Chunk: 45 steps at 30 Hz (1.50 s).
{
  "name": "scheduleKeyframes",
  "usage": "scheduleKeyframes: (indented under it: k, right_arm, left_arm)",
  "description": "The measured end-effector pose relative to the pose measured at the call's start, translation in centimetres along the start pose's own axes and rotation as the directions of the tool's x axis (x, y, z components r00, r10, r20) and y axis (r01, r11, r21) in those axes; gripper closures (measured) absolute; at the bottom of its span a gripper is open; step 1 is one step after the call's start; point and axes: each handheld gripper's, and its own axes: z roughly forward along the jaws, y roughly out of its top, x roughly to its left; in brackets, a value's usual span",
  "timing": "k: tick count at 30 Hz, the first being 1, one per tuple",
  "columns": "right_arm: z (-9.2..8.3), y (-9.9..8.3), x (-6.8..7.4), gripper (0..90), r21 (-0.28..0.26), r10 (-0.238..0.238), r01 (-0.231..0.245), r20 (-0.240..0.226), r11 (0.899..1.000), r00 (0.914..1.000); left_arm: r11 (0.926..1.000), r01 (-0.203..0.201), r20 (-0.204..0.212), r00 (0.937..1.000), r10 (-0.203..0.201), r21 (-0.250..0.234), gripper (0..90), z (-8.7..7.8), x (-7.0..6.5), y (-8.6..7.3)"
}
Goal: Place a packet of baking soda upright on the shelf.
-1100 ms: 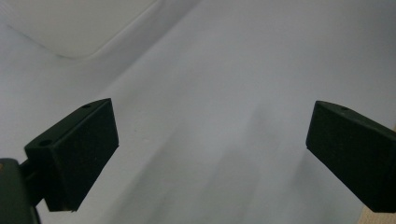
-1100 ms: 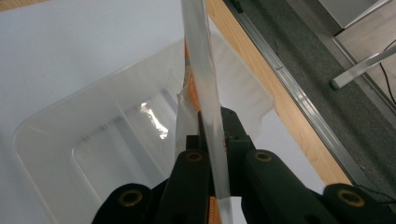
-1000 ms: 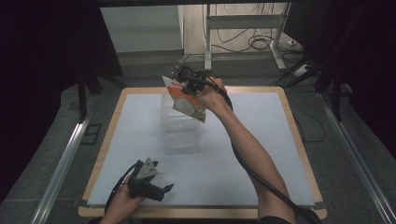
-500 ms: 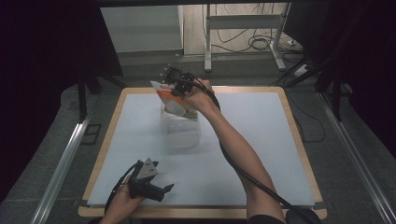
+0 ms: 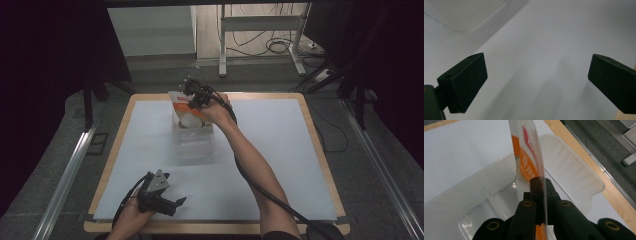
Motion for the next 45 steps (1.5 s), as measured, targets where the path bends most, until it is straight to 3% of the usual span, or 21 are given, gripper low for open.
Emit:
scheduleKeyframes:
  k: [7, 15, 24, 45]
  right_arm:
    - [-0.1, 0.0, 0.3, 85.9, -0.01, -0.004, 0.003, -0.006, 1.0, 1.0]
    - [-1.2, 0.0, 0.1, 74.2, -0.06, 0.012, -0.013, -0.018, 0.998, 0.9998]
    - [-2.2, -0.3, 0.2, 62.4, -0.073, 0.014, -0.015, -0.018, 0.997, 0.9997]
    - [-4.5, -1.7, 0.6, 36.2, -0.121, -0.007, 0.009, 0.022, 0.993, 0.9997]
  left_arm:
    - [1.0, -0.003, -0.001, 1.0, 0.003, -0.002, 2.5, 0.0, 0.0, 0.0]
    - [1.0, 0.001, 0.002, 1.0, -0.001, -0.001, 2.5, 0.0, 0.0, 0.0]
    - [1.0, 0.0, 0.0, 1.0, 0.0, 0.0, 2.5, 0.0, 0.0, 0.0]
    - [0.9999, 0.011, 0.004, 0.9999, -0.011, -0.004, 2.5, 0.0, 0.0, 0.0]
